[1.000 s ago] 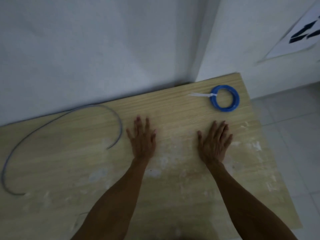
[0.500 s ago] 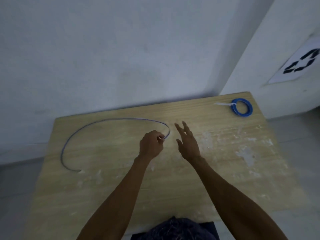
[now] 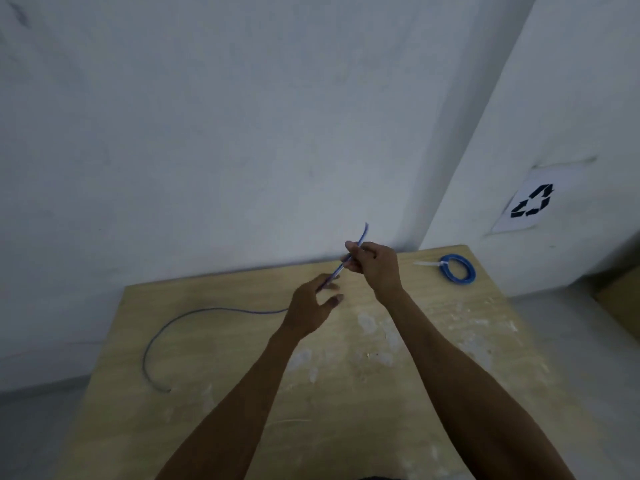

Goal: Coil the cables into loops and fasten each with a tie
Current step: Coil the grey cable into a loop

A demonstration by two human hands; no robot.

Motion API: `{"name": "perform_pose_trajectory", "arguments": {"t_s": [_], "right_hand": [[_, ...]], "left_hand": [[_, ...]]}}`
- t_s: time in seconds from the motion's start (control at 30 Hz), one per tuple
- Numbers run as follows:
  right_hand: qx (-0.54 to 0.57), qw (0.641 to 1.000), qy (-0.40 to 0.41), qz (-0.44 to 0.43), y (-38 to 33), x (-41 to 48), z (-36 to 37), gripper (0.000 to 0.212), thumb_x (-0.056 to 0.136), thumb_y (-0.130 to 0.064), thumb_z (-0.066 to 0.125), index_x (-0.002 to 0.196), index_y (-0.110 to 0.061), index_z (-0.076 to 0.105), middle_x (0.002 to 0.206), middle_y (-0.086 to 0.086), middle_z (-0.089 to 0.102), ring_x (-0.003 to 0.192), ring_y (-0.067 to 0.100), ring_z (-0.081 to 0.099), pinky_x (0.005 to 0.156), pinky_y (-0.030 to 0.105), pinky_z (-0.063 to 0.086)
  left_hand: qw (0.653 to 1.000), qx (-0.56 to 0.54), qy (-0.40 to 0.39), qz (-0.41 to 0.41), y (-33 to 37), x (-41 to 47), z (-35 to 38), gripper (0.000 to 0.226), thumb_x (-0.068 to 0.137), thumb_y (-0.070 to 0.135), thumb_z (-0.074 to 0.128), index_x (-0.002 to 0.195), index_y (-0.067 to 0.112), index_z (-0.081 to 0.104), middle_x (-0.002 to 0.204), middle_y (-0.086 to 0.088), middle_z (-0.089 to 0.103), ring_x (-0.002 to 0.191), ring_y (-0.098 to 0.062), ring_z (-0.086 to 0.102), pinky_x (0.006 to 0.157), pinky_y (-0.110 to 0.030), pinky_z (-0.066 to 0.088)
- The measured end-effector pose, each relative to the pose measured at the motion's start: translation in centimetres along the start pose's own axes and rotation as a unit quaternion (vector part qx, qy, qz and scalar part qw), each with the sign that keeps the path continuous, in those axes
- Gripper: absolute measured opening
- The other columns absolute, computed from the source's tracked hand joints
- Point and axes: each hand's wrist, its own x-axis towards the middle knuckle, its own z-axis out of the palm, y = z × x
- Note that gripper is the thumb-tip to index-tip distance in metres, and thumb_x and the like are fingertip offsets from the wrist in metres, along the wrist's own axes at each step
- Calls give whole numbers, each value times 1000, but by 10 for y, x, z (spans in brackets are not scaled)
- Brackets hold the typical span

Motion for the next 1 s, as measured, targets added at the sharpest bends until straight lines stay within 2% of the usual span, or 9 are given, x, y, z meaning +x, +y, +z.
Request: {"name": "perform_pose_trajectory", "arguments": {"t_s": [0.1,0.17,0.27,0.37,0.47,0.63,0.77,0.9,1.0], "right_hand": [[-14,995,95,31,-2,1,-9,76,92,-20,76,150,5,35,88,13,78,71,15,75,80,31,61],[-188,970,148,-38,4,-2,-21,93,92,-19,73,161,-10,12,120,14,69,95,25,73,89,40,58],[-383,895,65,-219,10,-9,-37,70,86,2,65,150,-17,46,129,13,55,83,14,61,74,39,58],[-376,900,-31,-220,3,-17,-34,44,88,-4,72,130,-15,67,108,7,70,70,10,65,74,33,58],[-397,890,-22,-221,-6,-13,-34,30,89,-22,78,118,-14,74,99,3,70,66,16,68,73,30,56],[-425,871,-37,-244,-32,8,-37,7,91,-13,73,89,-9,79,76,8,72,62,19,68,67,36,55],[-398,893,5,-209,-57,23,-51,14,93,-13,72,81,-7,76,64,5,73,52,4,69,63,31,58],[-324,928,66,-170,-75,30,-46,17,94,-13,70,80,-5,75,63,3,72,52,4,71,63,22,57],[-249,951,114,-143,-82,31,-31,17,95,-16,70,84,-5,75,62,1,73,56,7,73,70,23,59]], "left_hand": [[999,-35,26,16,11,6,-4,15,93,8,62,94,12,76,76,3,76,67,-5,69,72,-29,52],[998,-5,43,40,18,14,-16,21,96,16,58,85,13,76,63,6,66,57,0,61,64,-24,44],[997,39,11,70,38,28,-39,22,96,8,61,83,17,77,54,18,58,49,-1,48,58,-20,38],[993,52,-49,96,53,41,-58,25,96,5,61,86,21,78,68,18,70,58,-2,51,64,-17,40],[989,40,-97,103,65,46,-70,21,99,9,61,97,18,81,82,7,78,68,1,59,70,-16,44],[990,9,-99,104,77,56,-84,16,98,15,65,97,16,81,81,2,77,63,-6,54,67,-22,47],[996,-59,-60,44,62,61,-101,7,89,10,77,94,11,82,78,-3,79,63,-14,65,70,-32,59],[996,-76,-35,8,50,56,-93,8,90,8,75,85,8,82,76,-8,79,66,-14,74,66,-22,57],[996,-87,-25,-12,41,54,-73,18,96,8,68,83,10,81,78,-12,79,72,-20,78,71,-31,59]]}}
